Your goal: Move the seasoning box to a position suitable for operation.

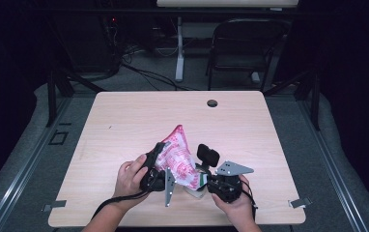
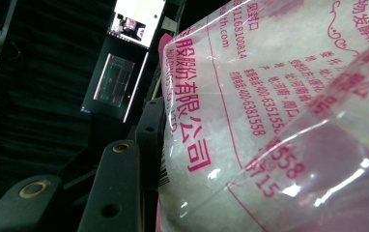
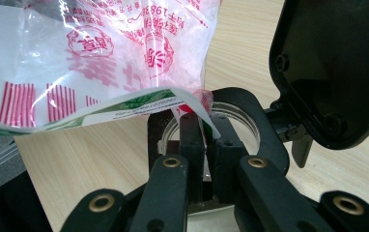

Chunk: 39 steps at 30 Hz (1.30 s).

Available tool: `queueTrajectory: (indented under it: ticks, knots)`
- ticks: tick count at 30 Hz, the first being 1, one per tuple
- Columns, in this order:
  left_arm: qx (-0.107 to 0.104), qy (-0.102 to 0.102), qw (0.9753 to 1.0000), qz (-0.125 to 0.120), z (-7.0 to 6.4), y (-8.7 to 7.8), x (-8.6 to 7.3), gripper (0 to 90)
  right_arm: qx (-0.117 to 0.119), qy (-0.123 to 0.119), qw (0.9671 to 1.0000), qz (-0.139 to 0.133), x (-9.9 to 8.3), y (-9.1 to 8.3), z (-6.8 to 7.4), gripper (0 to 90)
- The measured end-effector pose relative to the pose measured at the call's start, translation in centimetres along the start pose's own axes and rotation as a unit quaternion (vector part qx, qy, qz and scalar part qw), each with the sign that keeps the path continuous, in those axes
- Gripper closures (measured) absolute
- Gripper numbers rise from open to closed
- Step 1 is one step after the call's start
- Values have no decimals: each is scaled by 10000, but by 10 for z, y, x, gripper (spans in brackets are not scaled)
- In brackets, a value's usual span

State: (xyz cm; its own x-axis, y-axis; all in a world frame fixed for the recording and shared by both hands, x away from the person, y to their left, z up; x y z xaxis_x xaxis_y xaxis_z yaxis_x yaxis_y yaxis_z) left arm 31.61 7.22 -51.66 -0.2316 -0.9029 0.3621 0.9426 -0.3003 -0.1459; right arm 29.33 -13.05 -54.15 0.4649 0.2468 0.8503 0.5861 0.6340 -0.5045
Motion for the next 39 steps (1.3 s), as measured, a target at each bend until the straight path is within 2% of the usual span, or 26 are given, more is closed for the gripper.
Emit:
queueTrajectory:
  ticks: [23, 39]
  knots:
    - [-20, 40, 10000, 21, 0, 1, -1, 604, 45, 8, 10000, -46, 0, 0, 1, 804]
    - [-98, 60, 9998, 139, 0, 2, -3, 611, 88, 2, 9999, -90, 1, -1, 4, 788]
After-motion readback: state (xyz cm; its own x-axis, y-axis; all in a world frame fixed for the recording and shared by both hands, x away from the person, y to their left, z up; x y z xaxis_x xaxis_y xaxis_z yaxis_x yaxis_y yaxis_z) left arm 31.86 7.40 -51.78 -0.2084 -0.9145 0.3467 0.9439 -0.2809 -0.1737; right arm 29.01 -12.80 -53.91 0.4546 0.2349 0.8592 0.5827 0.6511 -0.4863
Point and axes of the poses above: each handheld gripper's, and its own axes: y roughly forward along the jaws, x roughly out of its top, z roughly to its left, the point moved 4 cm from there along y, roughly forward along the jaws, and after that the axes turned 2 degrees about -x, right-handed, at the moved point
